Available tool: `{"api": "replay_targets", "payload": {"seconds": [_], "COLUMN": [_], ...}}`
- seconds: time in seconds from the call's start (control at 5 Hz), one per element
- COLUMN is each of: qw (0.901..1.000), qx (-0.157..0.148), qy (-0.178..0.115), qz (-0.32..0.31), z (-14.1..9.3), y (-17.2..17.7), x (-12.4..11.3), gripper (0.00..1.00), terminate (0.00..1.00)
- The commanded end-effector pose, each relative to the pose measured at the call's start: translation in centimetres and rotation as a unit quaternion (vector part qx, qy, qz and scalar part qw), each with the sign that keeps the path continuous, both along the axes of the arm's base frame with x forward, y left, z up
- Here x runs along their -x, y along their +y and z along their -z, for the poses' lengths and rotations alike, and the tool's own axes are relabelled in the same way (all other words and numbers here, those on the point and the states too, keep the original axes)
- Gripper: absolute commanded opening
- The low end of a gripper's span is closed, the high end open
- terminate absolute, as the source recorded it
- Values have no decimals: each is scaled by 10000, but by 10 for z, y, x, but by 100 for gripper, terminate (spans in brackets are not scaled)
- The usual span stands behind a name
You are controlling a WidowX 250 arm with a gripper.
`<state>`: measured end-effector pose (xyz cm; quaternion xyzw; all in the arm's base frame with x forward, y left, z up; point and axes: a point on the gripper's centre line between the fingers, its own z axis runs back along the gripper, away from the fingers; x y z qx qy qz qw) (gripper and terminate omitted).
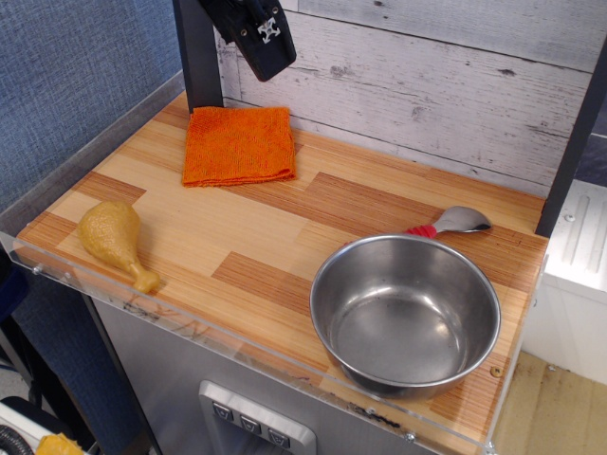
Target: Hold the steel pan from top left side of the table to right edge of the table.
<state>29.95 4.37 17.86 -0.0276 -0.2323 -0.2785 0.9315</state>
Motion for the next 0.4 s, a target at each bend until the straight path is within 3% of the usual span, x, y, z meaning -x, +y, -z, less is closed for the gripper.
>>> {"api": "replay_targets", "payload": {"seconds": [0.0, 0.2], "qw": [9997, 9997], "qx": [-68, -68], "qy": [-247, -247], "qz": [-10, -10], "z": [-11, -11], "y": [5, 5], "x": [10, 10], "gripper": [100, 100], "terminate": [0, 100]}}
